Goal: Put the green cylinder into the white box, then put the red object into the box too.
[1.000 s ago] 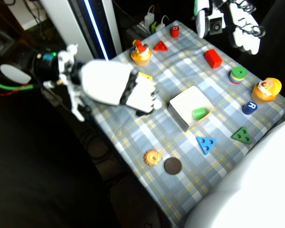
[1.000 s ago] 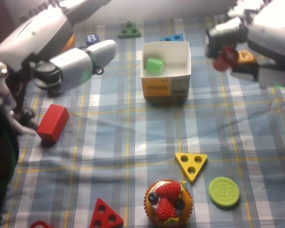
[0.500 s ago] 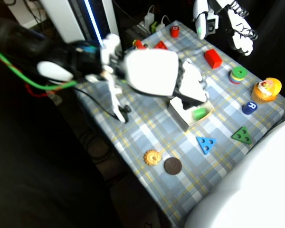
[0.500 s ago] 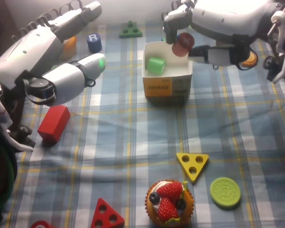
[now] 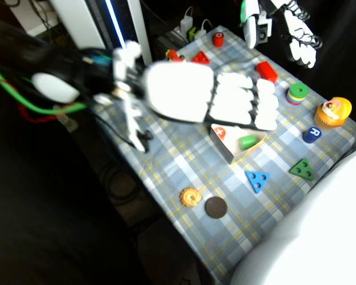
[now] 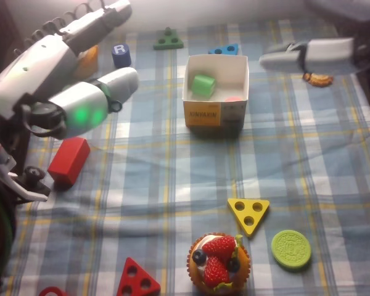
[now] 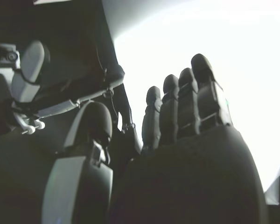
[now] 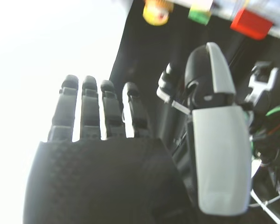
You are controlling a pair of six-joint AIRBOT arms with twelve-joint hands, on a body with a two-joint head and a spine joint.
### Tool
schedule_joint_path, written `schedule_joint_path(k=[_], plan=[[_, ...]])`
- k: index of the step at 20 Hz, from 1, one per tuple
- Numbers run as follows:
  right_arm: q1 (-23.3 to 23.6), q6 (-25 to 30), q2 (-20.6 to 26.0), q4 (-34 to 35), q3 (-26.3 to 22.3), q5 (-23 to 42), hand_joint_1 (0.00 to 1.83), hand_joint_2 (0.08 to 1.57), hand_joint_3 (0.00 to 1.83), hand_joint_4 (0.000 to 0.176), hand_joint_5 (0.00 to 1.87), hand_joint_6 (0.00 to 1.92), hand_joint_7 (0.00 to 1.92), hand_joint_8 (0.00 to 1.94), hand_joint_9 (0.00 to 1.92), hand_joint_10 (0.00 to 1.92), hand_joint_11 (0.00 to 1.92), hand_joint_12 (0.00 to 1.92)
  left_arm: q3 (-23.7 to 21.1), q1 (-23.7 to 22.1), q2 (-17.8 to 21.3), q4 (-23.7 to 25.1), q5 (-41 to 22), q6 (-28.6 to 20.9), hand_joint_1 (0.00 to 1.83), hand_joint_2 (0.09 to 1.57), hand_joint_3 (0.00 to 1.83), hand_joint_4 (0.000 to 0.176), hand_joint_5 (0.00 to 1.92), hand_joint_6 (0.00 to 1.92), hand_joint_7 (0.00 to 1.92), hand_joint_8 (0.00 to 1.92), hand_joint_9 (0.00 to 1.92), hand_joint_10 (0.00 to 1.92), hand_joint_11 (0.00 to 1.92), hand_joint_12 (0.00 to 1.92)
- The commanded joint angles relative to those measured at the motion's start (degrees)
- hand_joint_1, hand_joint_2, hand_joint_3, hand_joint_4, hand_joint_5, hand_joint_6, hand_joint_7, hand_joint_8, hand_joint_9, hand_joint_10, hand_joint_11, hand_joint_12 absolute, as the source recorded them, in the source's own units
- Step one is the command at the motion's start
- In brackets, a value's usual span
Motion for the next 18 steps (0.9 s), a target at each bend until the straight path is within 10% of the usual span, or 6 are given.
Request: schedule_joint_path(k=[1,3,6,10,13,18], plan=[[-0.84,-0.03,0.82,0.75,-1.23,9.71,0.43,1.21,0.03,0.139,0.0,0.0,0.0,0.0,0.0,0.0,0.0,0.0,0.5,0.18,0.77,2.85,-8.9,-4.15,0.45,1.4,0.0,0.06,0.14,0.0,0.1,0.0,0.03,0.01,0.0,0.01],[-5.15,-0.03,3.39,2.54,-3.79,15.21,0.41,1.24,0.03,0.162,0.0,0.0,0.0,0.0,0.0,0.0,0.0,0.0,1.13,1.65,1.45,3.87,-10.94,-10.83,0.4,1.4,0.0,0.076,0.13,0.0,0.1,0.0,0.05,0.02,0.03,0.02],[-11.65,-0.02,6.15,6.16,-6.93,23.64,0.42,1.21,0.01,0.089,0.0,0.0,0.0,0.0,0.0,0.0,0.0,0.0,2.18,3.63,1.99,5.92,-14.58,-20.12,0.39,1.37,0.0,0.082,0.09,0.0,0.11,0.0,0.09,0.02,0.0,0.13],[-20.01,0.47,8.86,11.23,-10.11,35.33,0.48,1.22,0.01,0.093,0.0,0.0,0.0,0.0,0.0,0.0,0.0,0.0,1.33,5.94,3.34,7.35,-20.76,-24.6,0.33,1.36,0.0,0.104,0.01,0.0,0.09,0.0,0.09,0.01,0.0,0.57],[-26.66,2.03,11.28,15.83,-12.0,47.32,0.49,1.2,0.0,0.003,0.0,0.0,0.0,0.0,0.0,0.0,0.0,0.0,1.06,7.32,4.29,8.66,-26.75,-28.67,0.31,1.38,0.01,0.101,0.0,0.0,0.03,0.01,0.06,0.02,0.0,0.49],[-33.98,2.58,15.99,19.51,-14.32,61.64,0.48,1.22,0.01,0.027,0.0,0.0,0.0,0.0,0.0,0.0,0.0,0.0,0.64,7.78,5.61,11.82,-33.6,-31.34,0.49,1.39,0.01,0.133,0.0,0.0,0.02,0.0,0.11,0.03,0.0,0.44]])
